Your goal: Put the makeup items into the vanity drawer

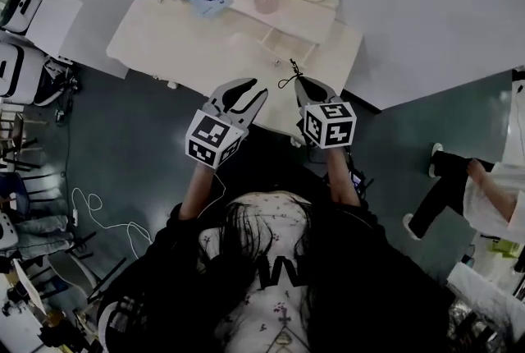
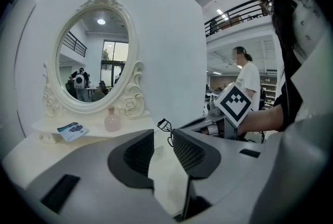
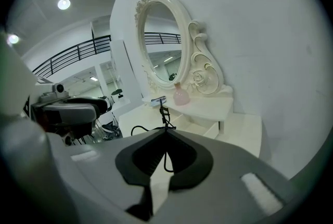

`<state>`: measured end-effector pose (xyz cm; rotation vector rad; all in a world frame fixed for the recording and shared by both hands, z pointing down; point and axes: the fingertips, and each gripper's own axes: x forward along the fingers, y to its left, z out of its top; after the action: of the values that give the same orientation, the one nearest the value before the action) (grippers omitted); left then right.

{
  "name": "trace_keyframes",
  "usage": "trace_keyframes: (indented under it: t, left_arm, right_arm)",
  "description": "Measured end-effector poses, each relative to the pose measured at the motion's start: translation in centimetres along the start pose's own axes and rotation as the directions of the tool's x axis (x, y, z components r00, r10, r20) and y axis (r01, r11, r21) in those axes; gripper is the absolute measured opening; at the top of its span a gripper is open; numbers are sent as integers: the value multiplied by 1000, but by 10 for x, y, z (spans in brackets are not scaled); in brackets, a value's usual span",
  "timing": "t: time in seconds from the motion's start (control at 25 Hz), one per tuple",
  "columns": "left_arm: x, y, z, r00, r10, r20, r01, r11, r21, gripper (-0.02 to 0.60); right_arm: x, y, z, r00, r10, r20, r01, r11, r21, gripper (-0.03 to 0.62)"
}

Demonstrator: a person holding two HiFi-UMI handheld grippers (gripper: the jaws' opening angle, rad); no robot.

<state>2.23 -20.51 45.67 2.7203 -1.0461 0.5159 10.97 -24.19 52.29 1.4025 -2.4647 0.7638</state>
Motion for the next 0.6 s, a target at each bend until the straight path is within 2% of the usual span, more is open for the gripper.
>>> trace_keyframes:
  t: [0.2,0.6]
  left_arm:
    - [13,25,8,999,-35,1,35,999,13,115]
    - [34,73,11,995,-98,7,98,995,2,115]
  right_arm:
    - [23,-9,6,999,-35,-20,35,999,6,15]
    - [65,-33,18,987,-134,-92,127,988,-83,15]
